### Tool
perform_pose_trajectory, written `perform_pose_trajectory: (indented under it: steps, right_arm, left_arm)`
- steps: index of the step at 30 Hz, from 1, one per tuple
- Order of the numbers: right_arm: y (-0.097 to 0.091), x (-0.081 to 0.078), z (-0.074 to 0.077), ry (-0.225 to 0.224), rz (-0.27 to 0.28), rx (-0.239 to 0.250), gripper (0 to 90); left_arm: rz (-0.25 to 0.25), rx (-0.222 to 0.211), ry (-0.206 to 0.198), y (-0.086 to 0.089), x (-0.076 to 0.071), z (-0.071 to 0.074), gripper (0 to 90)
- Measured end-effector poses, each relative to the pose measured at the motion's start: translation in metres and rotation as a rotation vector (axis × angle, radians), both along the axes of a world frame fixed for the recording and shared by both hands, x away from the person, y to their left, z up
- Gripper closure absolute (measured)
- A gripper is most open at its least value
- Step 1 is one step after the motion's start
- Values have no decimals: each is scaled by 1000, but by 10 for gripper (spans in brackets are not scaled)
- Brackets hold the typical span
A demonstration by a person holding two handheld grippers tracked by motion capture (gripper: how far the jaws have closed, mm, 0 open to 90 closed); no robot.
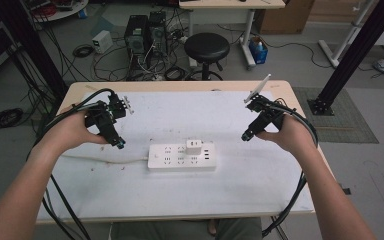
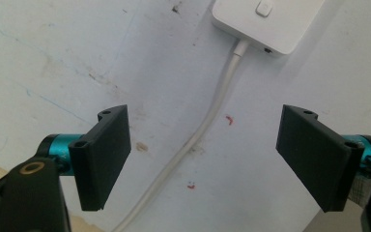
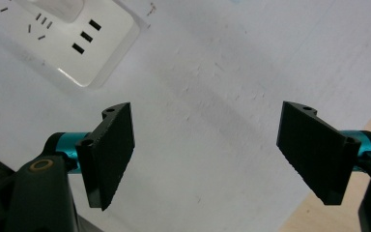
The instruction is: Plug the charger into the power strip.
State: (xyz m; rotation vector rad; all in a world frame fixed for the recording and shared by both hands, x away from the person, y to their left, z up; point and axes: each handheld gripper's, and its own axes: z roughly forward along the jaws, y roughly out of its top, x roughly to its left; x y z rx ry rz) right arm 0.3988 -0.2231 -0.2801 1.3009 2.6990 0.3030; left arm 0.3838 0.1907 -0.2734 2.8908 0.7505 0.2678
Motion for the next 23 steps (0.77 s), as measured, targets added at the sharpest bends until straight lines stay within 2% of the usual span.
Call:
perform_pose_trajectory:
  steps: [4,12,23]
  right_arm:
    - [-7,-1,0,7,-33,1,207]
    - [-16,-1,3,10,-55,1,207]
    - [-22,-4,-1,3,-53,16,207]
  left_arm:
    - [-5,2,-7,-3,2,3,198]
    - [-11,6,-32,-8,0,5,198]
    - [-13,-5,-74,-9,-2,10,199]
